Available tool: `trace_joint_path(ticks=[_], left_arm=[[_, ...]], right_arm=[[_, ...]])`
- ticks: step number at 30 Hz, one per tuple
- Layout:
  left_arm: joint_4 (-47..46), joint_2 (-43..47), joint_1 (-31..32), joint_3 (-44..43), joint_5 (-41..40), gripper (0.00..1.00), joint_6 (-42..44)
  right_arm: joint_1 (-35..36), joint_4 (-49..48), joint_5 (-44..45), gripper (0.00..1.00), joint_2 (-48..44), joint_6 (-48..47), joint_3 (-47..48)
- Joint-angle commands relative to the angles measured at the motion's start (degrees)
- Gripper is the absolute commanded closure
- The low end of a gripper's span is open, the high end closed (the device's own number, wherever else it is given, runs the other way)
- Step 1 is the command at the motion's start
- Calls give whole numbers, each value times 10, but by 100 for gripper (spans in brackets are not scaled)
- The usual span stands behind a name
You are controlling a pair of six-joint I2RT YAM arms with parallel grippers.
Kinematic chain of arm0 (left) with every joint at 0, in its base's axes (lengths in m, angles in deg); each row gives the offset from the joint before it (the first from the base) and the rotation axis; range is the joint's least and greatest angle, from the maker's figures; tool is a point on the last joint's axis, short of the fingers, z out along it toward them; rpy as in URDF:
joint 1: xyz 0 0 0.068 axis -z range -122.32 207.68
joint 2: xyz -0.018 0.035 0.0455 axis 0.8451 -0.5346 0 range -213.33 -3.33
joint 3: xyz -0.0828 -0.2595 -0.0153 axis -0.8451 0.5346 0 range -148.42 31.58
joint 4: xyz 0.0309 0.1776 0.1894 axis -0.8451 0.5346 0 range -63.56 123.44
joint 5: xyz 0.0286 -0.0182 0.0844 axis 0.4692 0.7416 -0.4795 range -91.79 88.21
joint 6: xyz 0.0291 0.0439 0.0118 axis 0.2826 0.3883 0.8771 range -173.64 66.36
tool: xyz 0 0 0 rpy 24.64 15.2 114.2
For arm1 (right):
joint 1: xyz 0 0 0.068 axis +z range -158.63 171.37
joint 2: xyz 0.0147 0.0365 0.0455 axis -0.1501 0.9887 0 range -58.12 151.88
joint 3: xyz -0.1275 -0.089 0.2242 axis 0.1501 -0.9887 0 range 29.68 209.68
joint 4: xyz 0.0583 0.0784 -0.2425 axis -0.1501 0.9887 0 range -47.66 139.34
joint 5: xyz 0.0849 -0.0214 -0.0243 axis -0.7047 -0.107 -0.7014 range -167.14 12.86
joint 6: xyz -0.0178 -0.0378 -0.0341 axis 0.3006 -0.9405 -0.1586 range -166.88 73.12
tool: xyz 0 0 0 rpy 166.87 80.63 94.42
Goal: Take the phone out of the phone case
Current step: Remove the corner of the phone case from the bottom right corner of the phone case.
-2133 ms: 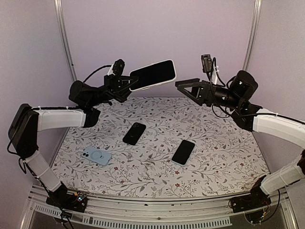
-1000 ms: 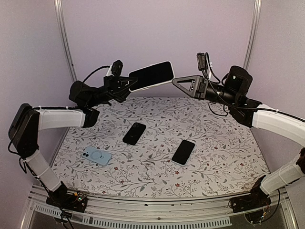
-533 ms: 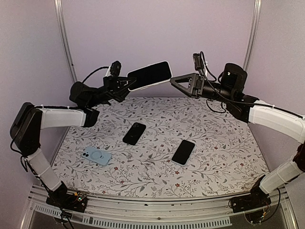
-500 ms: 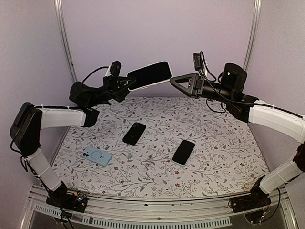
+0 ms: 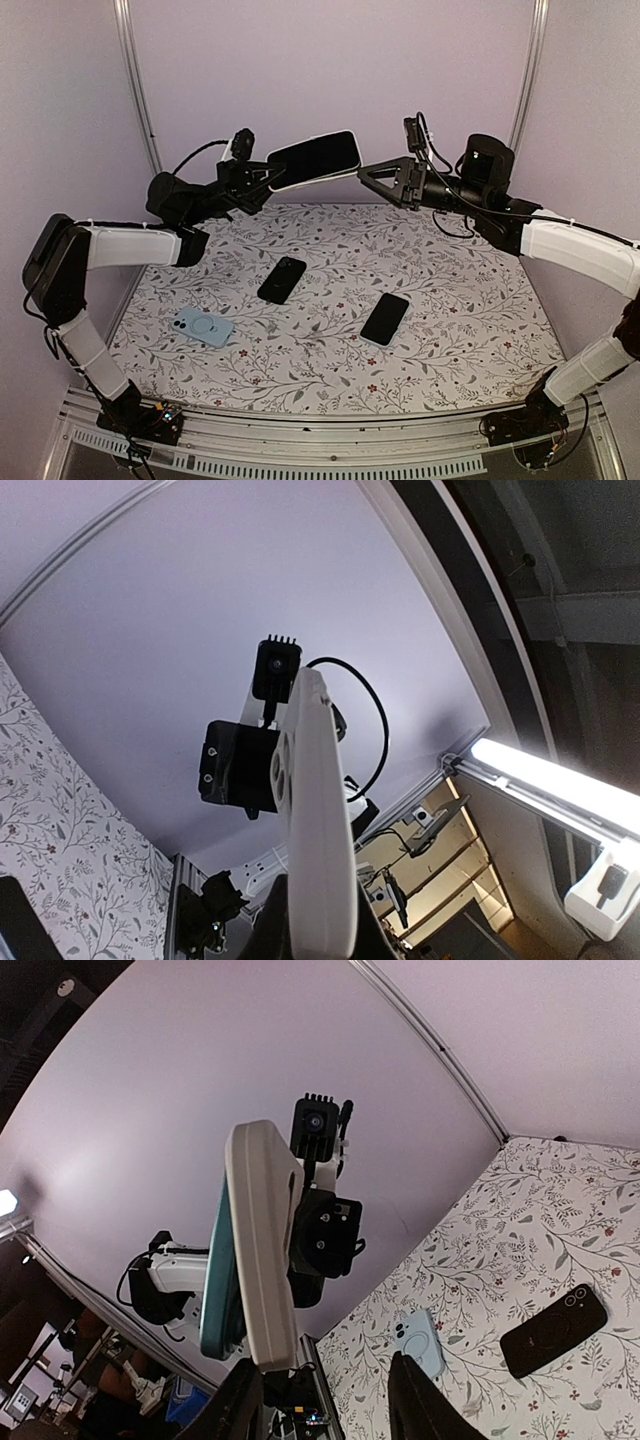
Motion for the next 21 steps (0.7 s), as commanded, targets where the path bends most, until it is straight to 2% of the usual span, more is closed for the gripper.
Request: trace_joint_path(ticks=[1,5,11,21], left_arm=[[-160,24,34,-45,69,100,-11],[-120,24,38,-41,91,100,9],[9,38,38,-23,116,100,86],[150,51,43,-13,153,100,183]], right_arm=[[-18,102,68,56,44,-3,-12],[-18,101,54,55,48,-11,-1],[-18,76,26,49,34,-27,10],[-18,47,-8,46,37,-19,29]])
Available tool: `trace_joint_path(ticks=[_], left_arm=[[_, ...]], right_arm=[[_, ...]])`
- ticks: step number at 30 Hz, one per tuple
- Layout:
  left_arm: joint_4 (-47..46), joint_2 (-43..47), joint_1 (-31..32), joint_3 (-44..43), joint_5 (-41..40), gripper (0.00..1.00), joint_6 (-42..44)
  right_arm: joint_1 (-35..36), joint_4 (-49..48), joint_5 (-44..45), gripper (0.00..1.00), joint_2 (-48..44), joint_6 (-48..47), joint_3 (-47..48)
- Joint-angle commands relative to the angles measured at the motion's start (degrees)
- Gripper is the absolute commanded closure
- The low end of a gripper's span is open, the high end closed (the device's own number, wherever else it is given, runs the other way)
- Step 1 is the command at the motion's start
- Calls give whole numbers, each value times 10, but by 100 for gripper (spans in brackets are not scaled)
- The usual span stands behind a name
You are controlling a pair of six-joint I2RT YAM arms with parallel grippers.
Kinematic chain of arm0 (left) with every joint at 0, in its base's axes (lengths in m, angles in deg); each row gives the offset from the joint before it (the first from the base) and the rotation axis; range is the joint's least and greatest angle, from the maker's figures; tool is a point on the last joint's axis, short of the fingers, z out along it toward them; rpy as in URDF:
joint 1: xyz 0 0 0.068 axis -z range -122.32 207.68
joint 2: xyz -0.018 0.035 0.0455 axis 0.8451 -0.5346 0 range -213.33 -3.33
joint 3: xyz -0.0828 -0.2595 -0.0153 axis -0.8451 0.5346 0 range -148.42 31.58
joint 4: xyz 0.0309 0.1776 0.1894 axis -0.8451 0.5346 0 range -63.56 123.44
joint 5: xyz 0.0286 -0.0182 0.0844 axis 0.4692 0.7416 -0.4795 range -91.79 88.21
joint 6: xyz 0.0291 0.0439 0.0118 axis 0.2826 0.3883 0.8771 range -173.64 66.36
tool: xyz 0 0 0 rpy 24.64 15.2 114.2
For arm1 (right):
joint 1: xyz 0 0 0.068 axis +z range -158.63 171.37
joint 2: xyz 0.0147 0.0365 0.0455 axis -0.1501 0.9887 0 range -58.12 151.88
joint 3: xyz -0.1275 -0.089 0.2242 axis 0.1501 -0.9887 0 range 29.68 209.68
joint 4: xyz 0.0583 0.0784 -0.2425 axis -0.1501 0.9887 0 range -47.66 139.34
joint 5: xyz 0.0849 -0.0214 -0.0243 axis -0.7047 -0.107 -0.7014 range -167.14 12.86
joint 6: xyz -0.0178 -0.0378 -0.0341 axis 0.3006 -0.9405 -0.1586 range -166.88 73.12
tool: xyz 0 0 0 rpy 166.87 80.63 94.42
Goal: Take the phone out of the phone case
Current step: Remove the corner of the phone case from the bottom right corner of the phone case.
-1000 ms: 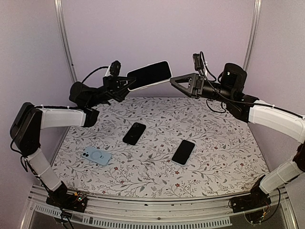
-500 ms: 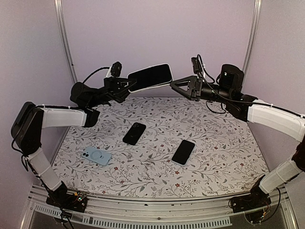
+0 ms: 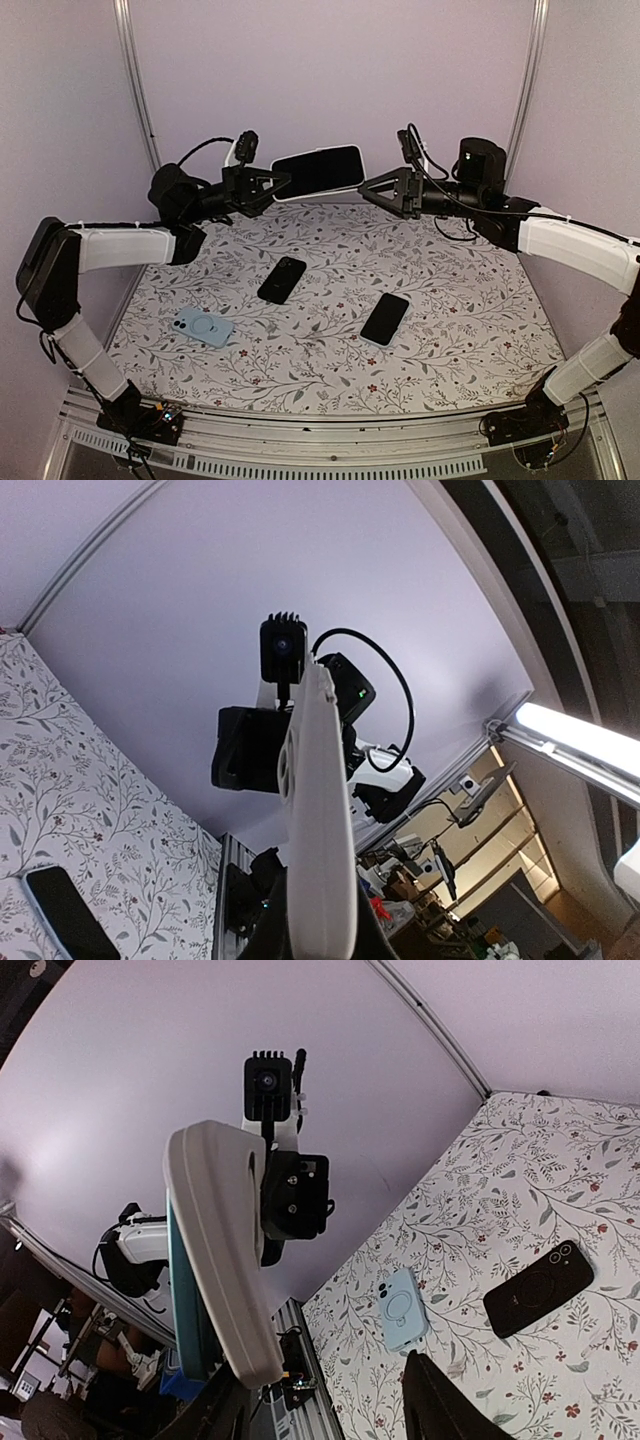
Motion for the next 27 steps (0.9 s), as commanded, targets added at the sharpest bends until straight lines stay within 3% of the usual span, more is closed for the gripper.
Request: trace_joint_path(ticks=[1,14,27], left_arm=[[37,32,44,-11,116,100,54],[82,26,58,-8,138,100,79],[180,9,77,-26,136,100,138]], right_arm=[[-4,-22,26,46,26,8,21],[0,-135,-12,43,15,23,4],[16,-149,-22,43,20,17,29]])
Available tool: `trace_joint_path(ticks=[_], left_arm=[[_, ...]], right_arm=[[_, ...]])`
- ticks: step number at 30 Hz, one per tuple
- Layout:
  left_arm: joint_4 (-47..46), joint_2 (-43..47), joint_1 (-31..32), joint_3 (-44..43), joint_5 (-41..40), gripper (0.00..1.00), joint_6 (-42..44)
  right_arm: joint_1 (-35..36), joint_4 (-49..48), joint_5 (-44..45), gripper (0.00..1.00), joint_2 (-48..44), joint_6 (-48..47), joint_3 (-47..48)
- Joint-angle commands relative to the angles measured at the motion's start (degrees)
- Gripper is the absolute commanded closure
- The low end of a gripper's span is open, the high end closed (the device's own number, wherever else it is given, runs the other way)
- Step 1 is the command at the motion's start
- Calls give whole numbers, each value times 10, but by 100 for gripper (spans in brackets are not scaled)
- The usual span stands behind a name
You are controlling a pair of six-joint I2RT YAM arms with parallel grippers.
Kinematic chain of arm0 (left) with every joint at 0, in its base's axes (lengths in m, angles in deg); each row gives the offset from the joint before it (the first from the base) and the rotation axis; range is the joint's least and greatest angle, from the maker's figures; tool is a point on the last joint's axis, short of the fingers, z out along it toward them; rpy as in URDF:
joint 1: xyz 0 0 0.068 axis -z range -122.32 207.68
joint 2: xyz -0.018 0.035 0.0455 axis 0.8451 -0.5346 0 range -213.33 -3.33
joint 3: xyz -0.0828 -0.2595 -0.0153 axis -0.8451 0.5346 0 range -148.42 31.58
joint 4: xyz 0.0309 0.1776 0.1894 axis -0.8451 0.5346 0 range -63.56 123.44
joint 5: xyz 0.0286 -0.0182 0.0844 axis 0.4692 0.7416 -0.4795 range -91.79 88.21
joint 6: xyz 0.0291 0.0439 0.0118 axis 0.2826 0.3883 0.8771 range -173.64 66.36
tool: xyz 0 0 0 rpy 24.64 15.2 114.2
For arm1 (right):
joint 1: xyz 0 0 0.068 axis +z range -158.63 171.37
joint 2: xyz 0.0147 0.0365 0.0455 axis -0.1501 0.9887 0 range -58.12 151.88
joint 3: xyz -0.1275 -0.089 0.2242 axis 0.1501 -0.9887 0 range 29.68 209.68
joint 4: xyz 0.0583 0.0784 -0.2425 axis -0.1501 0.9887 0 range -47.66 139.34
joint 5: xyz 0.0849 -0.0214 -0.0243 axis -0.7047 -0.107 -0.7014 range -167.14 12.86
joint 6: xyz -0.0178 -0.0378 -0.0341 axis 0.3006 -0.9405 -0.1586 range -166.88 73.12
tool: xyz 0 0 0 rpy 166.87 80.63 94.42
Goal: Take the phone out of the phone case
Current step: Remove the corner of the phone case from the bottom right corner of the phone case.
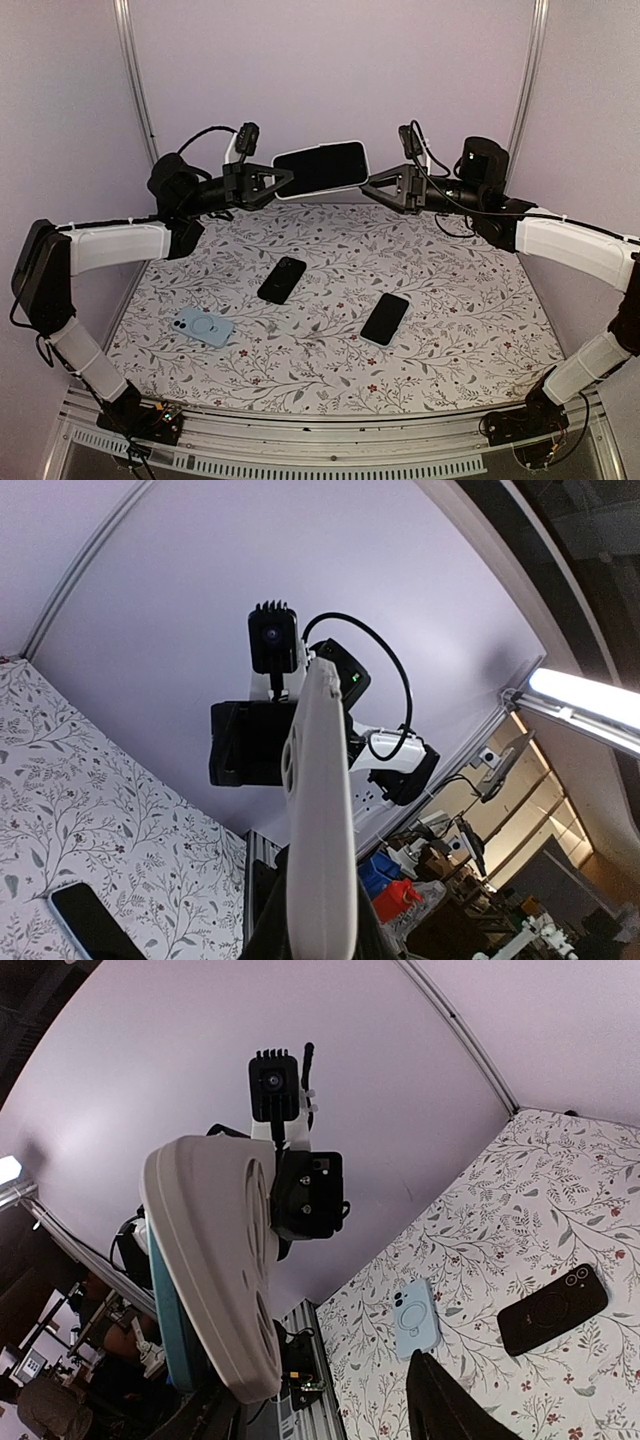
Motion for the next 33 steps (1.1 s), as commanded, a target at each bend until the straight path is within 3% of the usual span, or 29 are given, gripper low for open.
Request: trace_joint_path(ticks=[1,7,13,21,27,33], left_arm=[[94,-13,69,-4,117,100,30],[178,-11,70,-19,107,100,80],[275,-4,70,-46,92,100,155],[388,-1,70,-83,94,100,248],[505,8,70,-119,76,100,359],[599,14,75,-145,54,100,451]], right_arm=[[22,-85,26,43,12,8,36],[24,-97,24,46,18,20,38],[24,-110,27,67,19,45,33],[23,-117,19,73,24,75,33],[18,-124,-5,87,36,121,42],[17,-140,-21,91,45,168,40]])
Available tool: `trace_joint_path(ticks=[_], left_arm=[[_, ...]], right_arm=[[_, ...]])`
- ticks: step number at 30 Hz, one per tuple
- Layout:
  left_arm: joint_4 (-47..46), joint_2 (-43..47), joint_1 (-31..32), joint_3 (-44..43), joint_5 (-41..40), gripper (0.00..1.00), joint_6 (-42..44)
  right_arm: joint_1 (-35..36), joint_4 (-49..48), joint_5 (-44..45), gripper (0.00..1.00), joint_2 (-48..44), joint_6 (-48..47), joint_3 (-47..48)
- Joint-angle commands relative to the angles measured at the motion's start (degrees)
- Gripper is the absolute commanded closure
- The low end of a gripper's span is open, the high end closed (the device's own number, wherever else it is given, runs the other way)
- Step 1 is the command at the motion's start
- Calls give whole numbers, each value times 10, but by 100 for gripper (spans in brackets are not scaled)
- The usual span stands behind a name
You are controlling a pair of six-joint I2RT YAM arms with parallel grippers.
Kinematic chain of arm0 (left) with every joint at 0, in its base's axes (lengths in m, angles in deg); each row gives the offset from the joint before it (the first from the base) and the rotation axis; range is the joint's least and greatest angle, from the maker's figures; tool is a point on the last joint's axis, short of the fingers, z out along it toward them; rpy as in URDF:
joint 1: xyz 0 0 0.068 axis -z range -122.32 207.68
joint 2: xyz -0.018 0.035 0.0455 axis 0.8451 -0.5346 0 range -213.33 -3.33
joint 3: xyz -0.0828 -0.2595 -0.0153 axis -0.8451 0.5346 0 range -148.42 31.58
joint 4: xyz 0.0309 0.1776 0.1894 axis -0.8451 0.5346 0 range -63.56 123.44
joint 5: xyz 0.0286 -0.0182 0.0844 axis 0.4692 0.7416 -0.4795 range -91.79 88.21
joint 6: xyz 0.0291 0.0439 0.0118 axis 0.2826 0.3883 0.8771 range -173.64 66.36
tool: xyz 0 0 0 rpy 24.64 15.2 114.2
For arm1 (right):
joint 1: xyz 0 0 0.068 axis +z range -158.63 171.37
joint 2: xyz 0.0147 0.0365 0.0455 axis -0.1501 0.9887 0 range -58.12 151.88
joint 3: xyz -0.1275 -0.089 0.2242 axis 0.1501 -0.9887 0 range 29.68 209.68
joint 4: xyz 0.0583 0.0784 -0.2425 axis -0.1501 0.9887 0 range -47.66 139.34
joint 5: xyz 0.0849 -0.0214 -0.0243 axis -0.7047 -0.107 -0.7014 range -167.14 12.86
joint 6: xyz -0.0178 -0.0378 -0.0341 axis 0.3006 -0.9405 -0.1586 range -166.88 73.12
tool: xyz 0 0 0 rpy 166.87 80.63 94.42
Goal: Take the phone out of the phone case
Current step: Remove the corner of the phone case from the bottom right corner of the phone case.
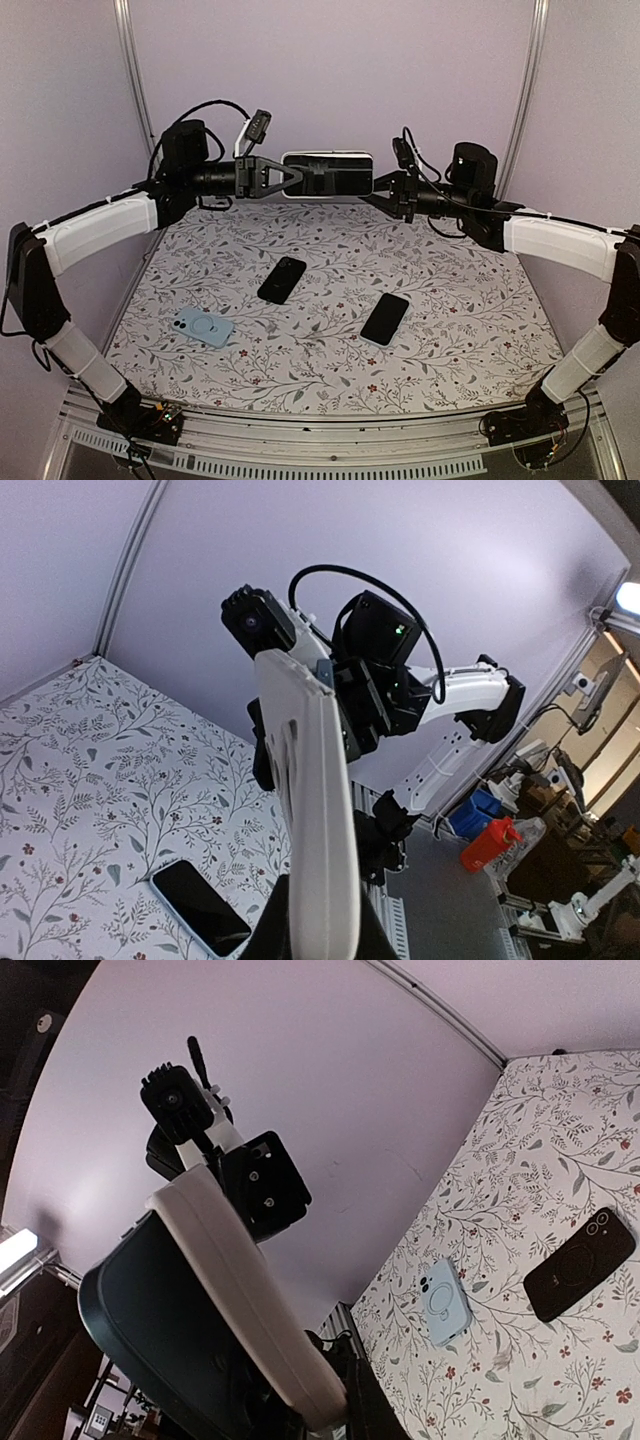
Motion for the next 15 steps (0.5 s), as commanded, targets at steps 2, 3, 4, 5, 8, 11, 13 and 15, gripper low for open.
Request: trace_joint_path(ticks=[2,3,4,5,8,11,13,15], left_arm=[[159,-9,67,-3,54,100,88],[158,-9,67,-4,54,100,86],[154,-11,67,-4,56,100,80],[145,-13,66,-3,58,100,72],[87,-20,60,9,75,100,21],[26,-29,51,23,97,100,-52],[-13,-35,49,30,107,100,-88],[-29,-43,49,30,113,100,-108]], right_arm=[[19,-111,-20,91,6,52,39],[20,-114,-20,91,7,51,38],[20,-116,-18,90,5,48,36],[20,-117,-17,89,3,40,34],[20,-124,-14,81,-10,18,25],[23,-127,-16,70,-27,-15,18],[23,-129,-28,62,-32,-32,19],[24,-131,-34,58,-33,-39,19]])
